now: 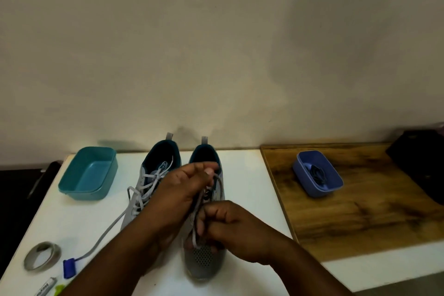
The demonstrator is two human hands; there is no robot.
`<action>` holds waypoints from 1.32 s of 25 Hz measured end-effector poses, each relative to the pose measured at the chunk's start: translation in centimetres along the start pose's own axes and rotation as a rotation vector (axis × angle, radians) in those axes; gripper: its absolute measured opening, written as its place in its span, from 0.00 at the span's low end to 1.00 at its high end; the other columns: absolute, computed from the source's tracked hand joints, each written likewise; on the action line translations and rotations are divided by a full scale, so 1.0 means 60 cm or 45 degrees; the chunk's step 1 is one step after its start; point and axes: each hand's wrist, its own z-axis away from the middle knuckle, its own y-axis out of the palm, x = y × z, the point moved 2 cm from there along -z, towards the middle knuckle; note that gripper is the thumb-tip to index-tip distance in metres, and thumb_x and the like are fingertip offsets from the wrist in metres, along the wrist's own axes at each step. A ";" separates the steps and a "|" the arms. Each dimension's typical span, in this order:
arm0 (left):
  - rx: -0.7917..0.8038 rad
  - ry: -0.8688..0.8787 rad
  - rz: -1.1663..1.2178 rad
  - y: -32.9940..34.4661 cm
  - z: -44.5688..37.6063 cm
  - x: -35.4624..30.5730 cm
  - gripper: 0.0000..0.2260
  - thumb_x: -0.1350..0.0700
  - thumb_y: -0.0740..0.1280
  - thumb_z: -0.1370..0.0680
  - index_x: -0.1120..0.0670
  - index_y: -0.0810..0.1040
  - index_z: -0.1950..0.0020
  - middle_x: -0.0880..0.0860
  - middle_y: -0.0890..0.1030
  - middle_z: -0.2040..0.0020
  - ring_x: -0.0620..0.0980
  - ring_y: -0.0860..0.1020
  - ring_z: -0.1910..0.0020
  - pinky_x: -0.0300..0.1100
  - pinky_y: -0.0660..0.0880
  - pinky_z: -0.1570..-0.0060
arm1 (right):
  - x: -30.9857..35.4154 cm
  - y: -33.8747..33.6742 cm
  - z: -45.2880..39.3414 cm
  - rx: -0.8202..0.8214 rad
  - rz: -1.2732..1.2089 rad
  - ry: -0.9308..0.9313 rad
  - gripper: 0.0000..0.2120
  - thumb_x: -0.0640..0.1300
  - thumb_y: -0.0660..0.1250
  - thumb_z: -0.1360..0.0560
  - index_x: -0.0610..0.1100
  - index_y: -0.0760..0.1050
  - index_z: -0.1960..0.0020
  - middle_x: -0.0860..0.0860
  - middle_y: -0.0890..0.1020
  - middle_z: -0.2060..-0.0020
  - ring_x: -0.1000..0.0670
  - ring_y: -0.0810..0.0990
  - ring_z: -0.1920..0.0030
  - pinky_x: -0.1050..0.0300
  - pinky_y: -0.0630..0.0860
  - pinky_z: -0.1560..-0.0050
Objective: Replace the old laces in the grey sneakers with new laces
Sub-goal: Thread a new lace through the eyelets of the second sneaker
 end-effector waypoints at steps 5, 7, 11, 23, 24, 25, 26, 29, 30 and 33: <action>0.287 0.061 -0.494 0.006 0.038 0.034 0.02 0.63 0.67 0.19 0.58 0.78 0.48 0.55 0.87 0.55 0.57 0.84 0.53 0.50 0.81 0.48 | -0.001 -0.031 -0.026 -0.369 -0.964 0.128 0.22 0.59 0.57 0.16 0.44 0.82 0.44 0.46 0.79 0.60 0.51 0.75 0.64 0.57 0.71 0.62; 0.412 -0.179 -0.602 0.013 0.048 0.071 0.04 0.66 0.66 0.20 0.59 0.77 0.48 0.54 0.87 0.54 0.55 0.85 0.51 0.51 0.80 0.43 | 0.003 -0.046 -0.036 -0.492 -1.251 0.012 0.16 0.52 0.59 0.15 0.43 0.79 0.43 0.47 0.79 0.62 0.51 0.77 0.63 0.57 0.74 0.61; 0.658 -0.510 -0.716 0.032 0.064 0.109 0.05 0.64 0.65 0.21 0.57 0.77 0.46 0.56 0.87 0.49 0.45 0.84 0.53 0.42 0.79 0.46 | -0.014 -0.082 -0.037 -0.913 -1.036 0.014 0.13 0.46 0.58 0.14 0.43 0.80 0.41 0.51 0.73 0.68 0.55 0.68 0.71 0.61 0.64 0.71; -0.387 0.072 -1.208 -0.057 0.005 0.093 0.15 0.37 0.73 0.27 0.44 0.74 0.53 0.45 0.80 0.63 0.39 0.78 0.65 0.42 0.75 0.63 | -0.051 -0.031 -0.055 -0.892 0.214 -0.146 0.03 0.46 0.71 0.21 0.52 0.83 0.52 0.58 0.85 0.57 0.60 0.83 0.54 0.65 0.80 0.54; -0.377 0.044 -1.221 -0.060 0.002 0.101 0.16 0.36 0.73 0.28 0.44 0.74 0.52 0.45 0.80 0.63 0.39 0.78 0.65 0.42 0.76 0.63 | -0.057 -0.025 -0.057 -0.862 0.248 -0.158 0.02 0.46 0.72 0.22 0.52 0.83 0.53 0.58 0.85 0.58 0.60 0.83 0.54 0.66 0.79 0.54; -0.374 0.028 -1.215 -0.064 -0.002 0.108 0.15 0.37 0.73 0.28 0.43 0.75 0.50 0.44 0.80 0.62 0.39 0.79 0.64 0.42 0.77 0.62 | -0.063 -0.018 -0.058 -0.845 0.303 -0.165 0.03 0.46 0.72 0.22 0.52 0.83 0.54 0.59 0.85 0.59 0.60 0.83 0.55 0.66 0.79 0.55; -0.375 0.025 -1.172 -0.066 -0.004 0.113 0.14 0.40 0.74 0.28 0.44 0.77 0.48 0.44 0.81 0.62 0.39 0.79 0.64 0.41 0.78 0.61 | -0.068 -0.013 -0.061 -0.840 0.374 -0.160 0.03 0.45 0.72 0.23 0.52 0.83 0.55 0.59 0.84 0.60 0.60 0.83 0.55 0.67 0.79 0.55; -0.373 0.007 -0.934 -0.073 -0.007 0.125 0.11 0.54 0.75 0.26 0.50 0.82 0.44 0.47 0.84 0.62 0.39 0.82 0.64 0.34 0.77 0.64 | -0.082 -0.003 -0.071 -0.852 0.548 -0.122 0.03 0.46 0.71 0.23 0.53 0.83 0.52 0.60 0.84 0.58 0.61 0.82 0.55 0.65 0.79 0.53; -0.370 -0.015 -0.850 -0.076 -0.008 0.129 0.11 0.57 0.75 0.26 0.52 0.82 0.44 0.48 0.85 0.62 0.40 0.83 0.63 0.33 0.77 0.63 | -0.085 0.000 -0.073 -0.850 0.596 -0.132 0.05 0.47 0.71 0.23 0.53 0.84 0.49 0.59 0.85 0.55 0.60 0.82 0.54 0.63 0.80 0.51; -0.352 -0.114 -0.557 -0.082 -0.009 0.137 0.11 0.63 0.75 0.25 0.56 0.83 0.43 0.50 0.87 0.59 0.44 0.85 0.59 0.36 0.80 0.58 | -0.087 0.010 -0.080 -0.800 0.887 -0.188 0.07 0.51 0.69 0.21 0.52 0.84 0.47 0.55 0.84 0.53 0.56 0.81 0.54 0.62 0.77 0.52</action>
